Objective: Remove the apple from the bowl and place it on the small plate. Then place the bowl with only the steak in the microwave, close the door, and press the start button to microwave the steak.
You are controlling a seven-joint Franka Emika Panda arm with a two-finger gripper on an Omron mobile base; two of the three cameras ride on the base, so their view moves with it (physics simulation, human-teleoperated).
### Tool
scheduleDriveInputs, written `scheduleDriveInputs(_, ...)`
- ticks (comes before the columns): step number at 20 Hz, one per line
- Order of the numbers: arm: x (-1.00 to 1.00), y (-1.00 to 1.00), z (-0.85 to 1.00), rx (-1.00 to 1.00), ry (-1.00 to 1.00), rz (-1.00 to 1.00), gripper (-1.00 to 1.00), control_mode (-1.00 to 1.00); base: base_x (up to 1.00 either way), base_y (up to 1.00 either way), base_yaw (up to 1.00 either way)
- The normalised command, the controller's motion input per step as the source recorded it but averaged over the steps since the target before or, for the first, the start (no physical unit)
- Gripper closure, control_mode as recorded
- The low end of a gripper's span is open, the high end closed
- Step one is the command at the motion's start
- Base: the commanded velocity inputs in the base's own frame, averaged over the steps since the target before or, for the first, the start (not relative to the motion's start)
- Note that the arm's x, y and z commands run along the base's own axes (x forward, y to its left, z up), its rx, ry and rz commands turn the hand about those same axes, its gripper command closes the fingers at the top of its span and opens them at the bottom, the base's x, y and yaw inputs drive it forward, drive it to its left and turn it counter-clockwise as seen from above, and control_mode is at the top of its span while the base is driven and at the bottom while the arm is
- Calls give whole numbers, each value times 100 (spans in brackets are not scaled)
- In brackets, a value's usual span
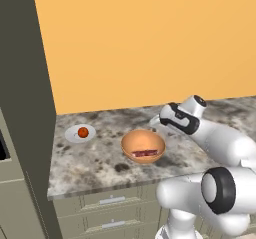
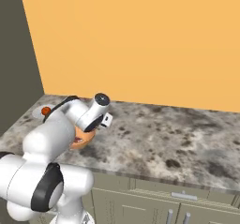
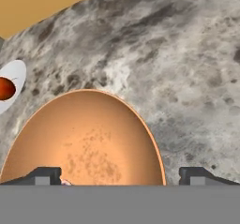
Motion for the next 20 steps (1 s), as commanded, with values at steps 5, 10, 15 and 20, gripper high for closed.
scheduleDriveInputs(5, 0, 3, -62, -1, 16, 7, -100, -100, 0, 0, 0)
scheduleDriveInputs(10, -28, -11, -39, 4, 0, 6, -100, -100, 0, 0, 0)
scheduleDriveInputs(15, -1, 9, -32, 0, 6, 4, -100, -100, 0, 0, 0)
scheduleDriveInputs(20, 2, 7, -20, 0, 9, 4, -100, -100, 0, 0, 0)
